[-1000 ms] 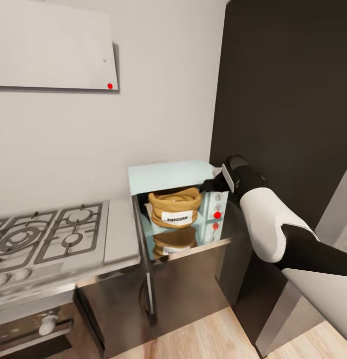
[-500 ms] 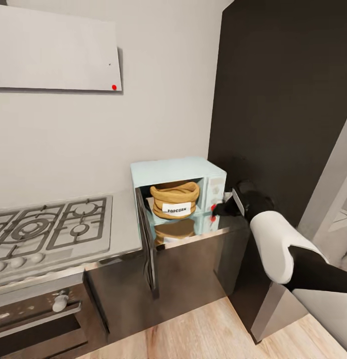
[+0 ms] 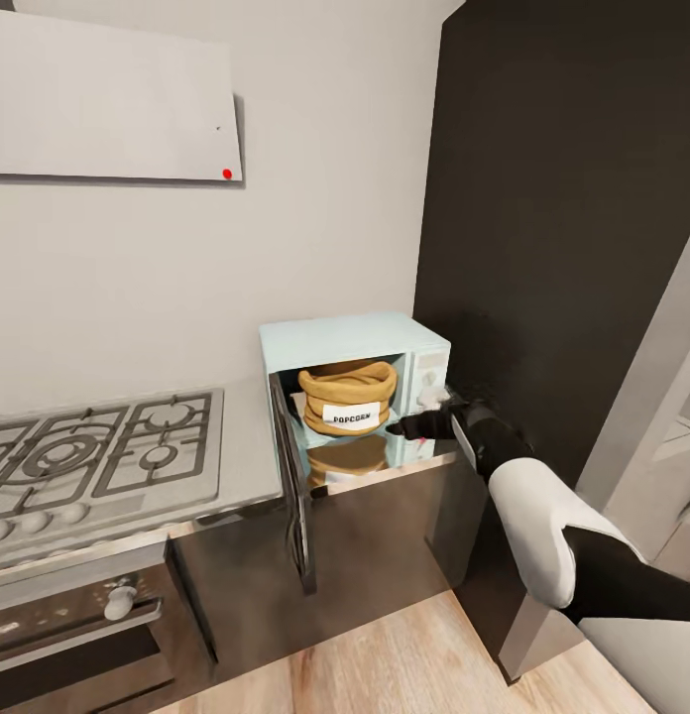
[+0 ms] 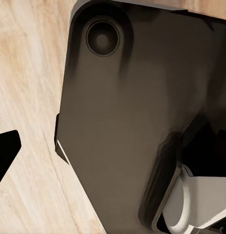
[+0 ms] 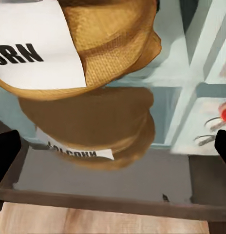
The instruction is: In the kitchen, take the popcorn bag from the countertop, put it into the microwave, and heat it until the popcorn is cooked so the cooked popcorn ends up inside the bag.
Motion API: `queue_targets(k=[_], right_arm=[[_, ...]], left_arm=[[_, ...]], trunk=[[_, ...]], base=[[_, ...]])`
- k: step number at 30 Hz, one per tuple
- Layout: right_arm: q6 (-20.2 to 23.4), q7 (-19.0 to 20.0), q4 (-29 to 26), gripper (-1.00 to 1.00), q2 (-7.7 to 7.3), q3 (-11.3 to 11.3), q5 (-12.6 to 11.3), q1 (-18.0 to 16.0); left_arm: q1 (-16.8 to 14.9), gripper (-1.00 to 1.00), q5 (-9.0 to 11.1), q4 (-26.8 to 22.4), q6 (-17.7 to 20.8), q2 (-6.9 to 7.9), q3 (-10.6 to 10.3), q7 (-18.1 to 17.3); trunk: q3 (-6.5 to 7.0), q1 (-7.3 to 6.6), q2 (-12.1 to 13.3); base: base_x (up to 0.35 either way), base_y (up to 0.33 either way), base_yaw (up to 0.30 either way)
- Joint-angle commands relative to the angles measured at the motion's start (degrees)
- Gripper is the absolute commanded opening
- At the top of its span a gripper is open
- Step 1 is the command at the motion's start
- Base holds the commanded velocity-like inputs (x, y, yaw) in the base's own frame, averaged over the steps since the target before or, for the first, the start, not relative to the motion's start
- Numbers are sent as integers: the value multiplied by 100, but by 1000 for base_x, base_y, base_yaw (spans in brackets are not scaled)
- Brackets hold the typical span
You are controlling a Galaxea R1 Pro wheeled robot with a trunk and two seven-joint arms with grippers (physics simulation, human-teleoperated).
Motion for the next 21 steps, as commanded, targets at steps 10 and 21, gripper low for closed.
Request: queue_targets(k=[10, 21], right_arm=[[-2312, 374, -9, 100, 144, -58, 25, 663], [-2581, 408, -10, 100, 166, -68, -337, 683]], left_arm=[[2, 100, 29, -8, -8, -2, 11, 7], [2, 100, 64, -17, -8, -10, 48, 11]], trunk=[[-6, 0, -4], [-6, 0, -4]], base=[[0, 0, 0], [1, 0, 0]])
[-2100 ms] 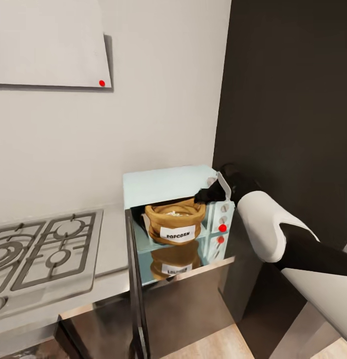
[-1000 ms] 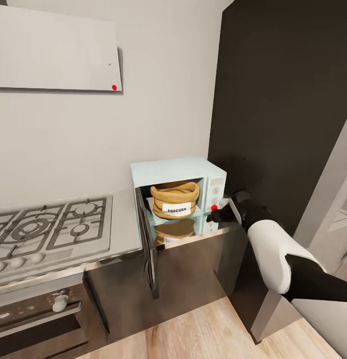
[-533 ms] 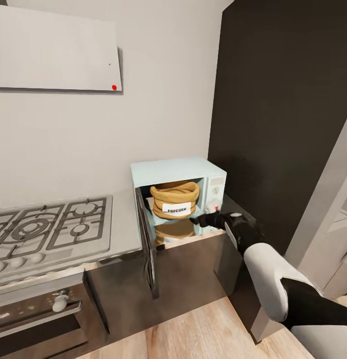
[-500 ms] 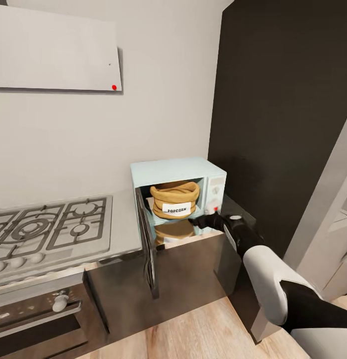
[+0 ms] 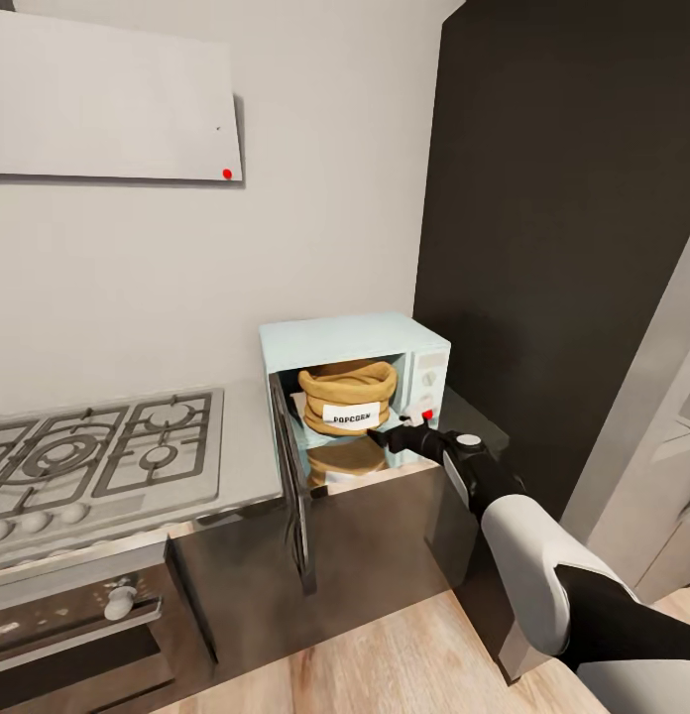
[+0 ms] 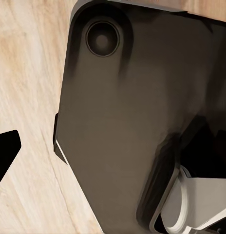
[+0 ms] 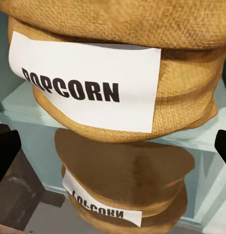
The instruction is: In the kitchen, take the popcorn bag from the countertop, put it into the microwave, and heat it until the popcorn is cooked so the cooked popcorn ends up inside the bag.
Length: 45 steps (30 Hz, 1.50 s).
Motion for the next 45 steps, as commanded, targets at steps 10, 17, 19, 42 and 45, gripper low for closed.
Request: queue_targets(k=[10, 17, 19, 42, 45], right_arm=[[33, 18, -2, 100, 152, -57, 4, -3], [34, 26, 7, 100, 176, -57, 2, -1], [34, 27, 13, 100, 206, -57, 2, -1], [66, 57, 218, 100, 404, -66, 55, -3], [78, 60, 211, 100, 404, -72, 52, -3]], left_arm=[[2, 100, 29, -7, -7, 7, 4, -37], [2, 100, 29, -7, -5, 8, 4, -37], [2, 100, 29, -7, -6, 7, 4, -37], [2, 100, 38, -14, -8, -4, 23, 24], [2, 100, 38, -12, -8, -3, 22, 24]], trunk=[[-6, 0, -4], [-6, 0, -4], [-6, 0, -4], [-6, 0, -4], [-6, 0, -4]], base=[[238, 0, 0], [297, 0, 0], [297, 0, 0], [-4, 0, 0], [-337, 0, 0]])
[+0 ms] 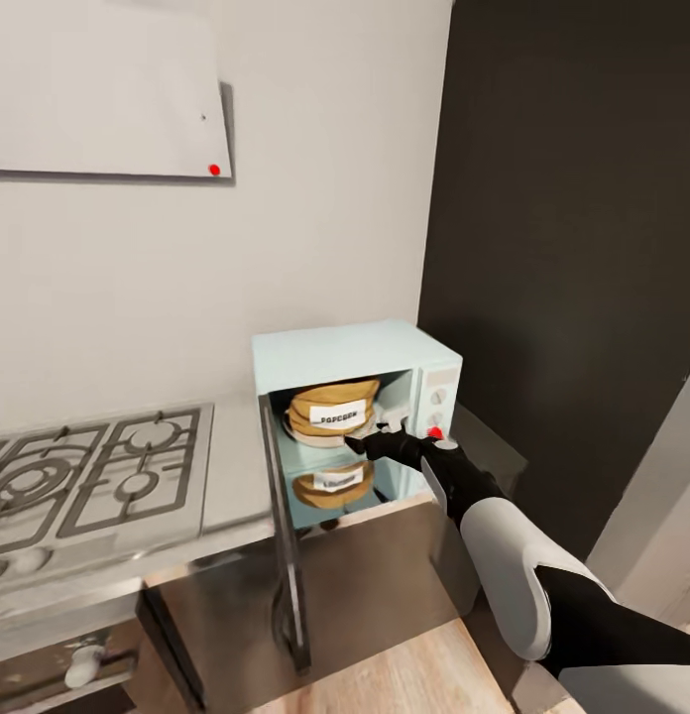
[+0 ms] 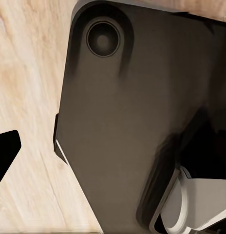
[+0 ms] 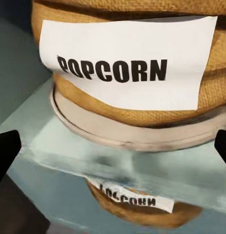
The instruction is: In the kitchen, take the popcorn bag from the countertop, put it into the microwave, and heat it until the popcorn is cooked so the cooked popcorn ends up inside the bag.
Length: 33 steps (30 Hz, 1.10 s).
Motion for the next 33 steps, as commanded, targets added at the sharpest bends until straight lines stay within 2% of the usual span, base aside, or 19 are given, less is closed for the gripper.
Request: queue_targets(k=[1, 4, 7, 8, 12, 14, 16, 17, 19, 21, 22, 24, 26, 27, 29, 32, 33], right_arm=[[40, 44, -11, 100, 7, -52, 14, -3], [74, 32, -17, 100, 7, -58, 5, -2], [253, 29, -28, 100, -174, -56, 5, -3], [435, 29, -50, 100, -222, -57, 11, -1], [892, 25, -77, 100, -323, -60, 27, -2], [937, 23, -44, 100, -476, -57, 25, -3], [966, 28, 108, 100, -791, -52, 4, -3], [973, 21, 559, 100, -1074, -56, 0, -3], [965, 10, 1087, 100, -1317, -53, 3, -3], [906, -58, 1907, 100, -1601, -52, 21, -2], [896, -121, 2167, 100, -1698, -51, 20, 0], [904, -250, 2351, 100, -1789, -45, 21, 31], [940, -395, 2415, 100, -1835, -37, 23, 245], [952, -596, 2437, 100, -1866, -24, 23, 702], [953, -931, 2440, 100, -1849, -14, 23, 1167], [895, -1946, 2450, 100, -1793, -13, 23, 2052], [886, -2105, 2452, 100, -1785, -14, 22, 2202]], left_arm=[[2, 100, 28, -9, -8, -5, 17, 9], [2, 100, 22, -11, -8, -14, 15, 7], [2, 100, 12, -11, -8, -18, 8, 8], [2, 100, 7, -11, -8, -19, 7, 8], [2, 100, 5, -11, -8, -19, 6, 9], [2, 100, 6, -11, -8, -19, 6, 9], [2, 100, 5, -11, -8, -12, 10, 3], [2, 100, -8, -7, -8, -17, 9, 1], [2, 100, -14, -8, -10, -17, 7, 1], [2, 100, -16, -6, -10, -12, 3, -2], [2, 100, -16, -5, -9, -11, 0, -5], [2, 100, -16, -5, -10, -11, -2, -7], [2, 100, -14, -6, -12, -10, -1, -8], [2, 100, -7, -6, -9, -4, 3, -8], [2, 100, 1, -8, -12, -3, 9, -8], [2, 100, 13, -11, -11, -2, 18, -8], [2, 100, 15, -11, -13, -2, 20, -8]], trunk=[[-6, -3, -5], [-6, -3, -5], [-6, -3, -5], [-6, -3, -5], [-6, -3, -5], [-6, -3, -5], [-6, -3, -5], [-6, -3, -5], [-6, -3, -5], [-6, -3, -5], [-6, -3, -5], [-6, -3, -5], [-6, -3, -5], [-6, -3, -5], [-6, -3, -5], [-6, -3, -5], [-6, -3, -5]], base=[[-337, 0, 0], [-337, 0, 0], [-337, 0, 0], [-337, 0, 0], [-337, 0, 0], [-336, 0, 0], [-315, 0, 0], [-278, 0, 0], [-263, 0, 0], [-228, 0, 0], [-182, 0, 0], [-139, 0, 0], [-57, 0, 0], [-14, 0, 0], [-8, 0, 0], [-2, 0, 0], [0, 0, 0]])
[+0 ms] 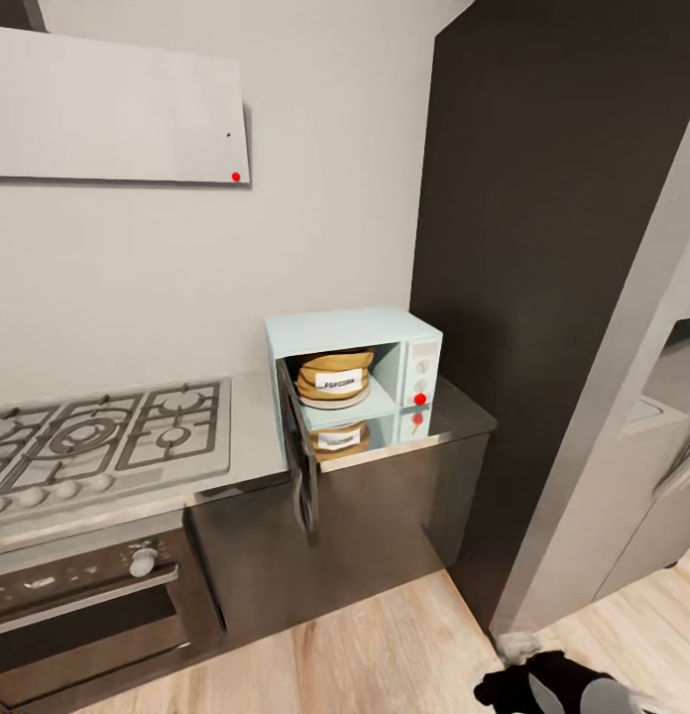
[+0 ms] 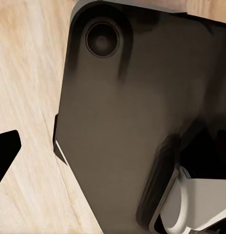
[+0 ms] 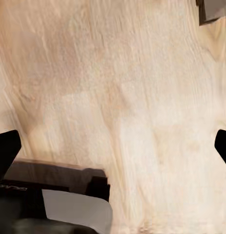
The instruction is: In the kitchen, take the popcorn bag from the countertop, put it into the microwave, and heat it until the popcorn is cooked so the cooked popcorn ends up inside the bag.
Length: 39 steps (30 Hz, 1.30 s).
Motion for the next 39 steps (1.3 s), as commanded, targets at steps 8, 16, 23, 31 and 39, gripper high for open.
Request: queue_targets(k=[8, 16, 23, 31, 39], right_arm=[[-363, -568, 9, 100, 49, -58, 51, 1071], [-385, -764, 9, 100, 52, -58, 40, 1107], [-412, -766, 9, 100, -14, -70, 27, 1114], [-385, -770, 16, 100, 22, -67, 21, 1128], [-386, -758, 17, 100, 23, -67, 18, 1252]], left_arm=[[2, 100, 32, -6, -12, -2, 19, 8], [2, 100, 38, -6, -10, -5, 19, 9], [2, 100, 48, -470, 2, -24, 7, 3], [2, 100, 37, -2940, 760, 6, -8, 14], [-114, 100, -23, -6372, 2706, 34, -8, 40]], trunk=[[-5, 0, -4], [-5, 0, -4], [-5, 0, -4], [-5, 0, -4], [-5, 0, -4]], base=[[0, 0, 181], [0, 0, 298], [0, 0, 40], [0, 0, 0], [0, 0, 0]])
